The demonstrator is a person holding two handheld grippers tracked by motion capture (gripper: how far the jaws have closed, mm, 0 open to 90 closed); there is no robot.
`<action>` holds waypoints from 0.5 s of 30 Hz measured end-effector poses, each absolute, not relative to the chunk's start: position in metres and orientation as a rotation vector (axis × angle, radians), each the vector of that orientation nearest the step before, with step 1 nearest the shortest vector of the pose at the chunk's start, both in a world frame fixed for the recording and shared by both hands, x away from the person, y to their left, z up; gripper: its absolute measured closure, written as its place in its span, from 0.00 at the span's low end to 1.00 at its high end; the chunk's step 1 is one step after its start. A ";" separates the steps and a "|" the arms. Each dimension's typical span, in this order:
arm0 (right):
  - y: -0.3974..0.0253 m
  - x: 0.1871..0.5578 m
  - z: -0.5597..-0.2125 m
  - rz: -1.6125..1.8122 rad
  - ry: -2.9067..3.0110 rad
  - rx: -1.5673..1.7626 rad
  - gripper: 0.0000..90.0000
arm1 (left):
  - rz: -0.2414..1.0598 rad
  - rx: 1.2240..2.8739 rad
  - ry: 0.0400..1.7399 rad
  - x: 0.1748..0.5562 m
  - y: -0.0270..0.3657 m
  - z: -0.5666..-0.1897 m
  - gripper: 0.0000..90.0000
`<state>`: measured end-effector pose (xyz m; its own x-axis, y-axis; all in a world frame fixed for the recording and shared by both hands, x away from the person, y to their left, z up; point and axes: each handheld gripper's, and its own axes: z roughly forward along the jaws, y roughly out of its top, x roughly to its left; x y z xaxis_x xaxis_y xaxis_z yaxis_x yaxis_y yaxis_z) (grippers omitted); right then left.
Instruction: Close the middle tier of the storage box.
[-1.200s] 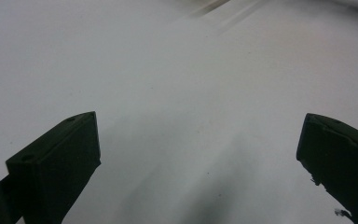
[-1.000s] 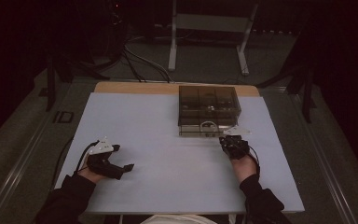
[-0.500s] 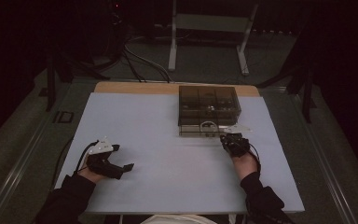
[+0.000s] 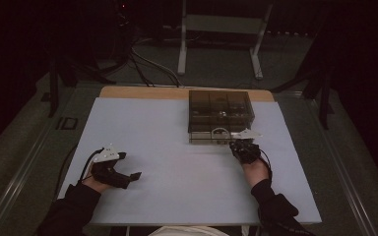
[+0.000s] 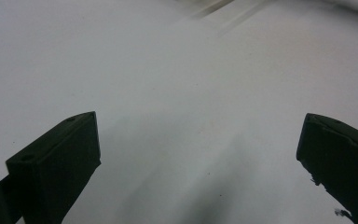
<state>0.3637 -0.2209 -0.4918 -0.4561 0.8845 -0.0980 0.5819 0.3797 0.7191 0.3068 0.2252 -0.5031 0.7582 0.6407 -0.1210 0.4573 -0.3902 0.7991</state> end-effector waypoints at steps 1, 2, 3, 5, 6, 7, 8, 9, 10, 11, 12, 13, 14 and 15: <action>-0.220 0.364 -0.492 0.850 2.173 1.261 1.00 | 0.260 2.056 0.822 0.307 0.225 -0.503 0.01; -0.220 0.365 -0.492 0.851 2.174 1.258 1.00 | 0.263 2.057 0.820 0.307 0.225 -0.503 0.01; -0.219 0.365 -0.493 0.851 2.177 1.257 1.00 | 0.262 2.057 0.819 0.307 0.225 -0.503 0.01; -0.218 0.365 -0.494 0.845 2.182 1.254 1.00 | 0.265 2.060 0.818 0.307 0.225 -0.503 0.01; -0.218 0.366 -0.494 0.846 2.184 1.254 1.00 | 0.263 2.059 0.818 0.307 0.225 -0.503 0.01; -0.218 0.366 -0.494 0.845 2.185 1.254 1.00 | 0.262 2.058 0.819 0.307 0.225 -0.503 0.01; -0.218 0.366 -0.495 0.844 2.185 1.256 1.00 | 0.263 2.058 0.819 0.307 0.225 -0.503 0.01; -0.218 0.366 -0.495 0.844 2.185 1.256 1.00 | 0.261 2.055 0.821 0.307 0.225 -0.503 0.01; -0.218 0.366 -0.495 0.844 2.185 1.256 1.00 | 0.262 2.055 0.821 0.307 0.225 -0.503 0.01; -0.218 0.366 -0.495 0.844 2.184 1.258 1.00 | 0.264 2.057 0.819 0.307 0.225 -0.503 0.01; -0.218 0.366 -0.495 0.845 2.184 1.260 1.00 | 0.262 2.056 0.819 0.307 0.225 -0.503 0.01; -0.218 0.367 -0.495 0.844 2.184 1.260 1.00 | 0.261 2.055 0.819 0.307 0.225 -0.503 0.01; -0.218 0.367 -0.495 0.845 2.184 1.261 1.00 | 0.263 2.057 0.819 0.307 0.225 -0.503 0.01; -0.218 0.367 -0.495 0.845 2.184 1.261 1.00 | 0.262 2.057 0.819 0.307 0.225 -0.503 0.01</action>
<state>0.3670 -0.2184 -0.4946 -0.4620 0.8816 -0.0968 0.5869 0.3857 0.7119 0.3066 0.2249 -0.5030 0.7600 0.6395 -0.1155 0.4534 -0.3945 0.7992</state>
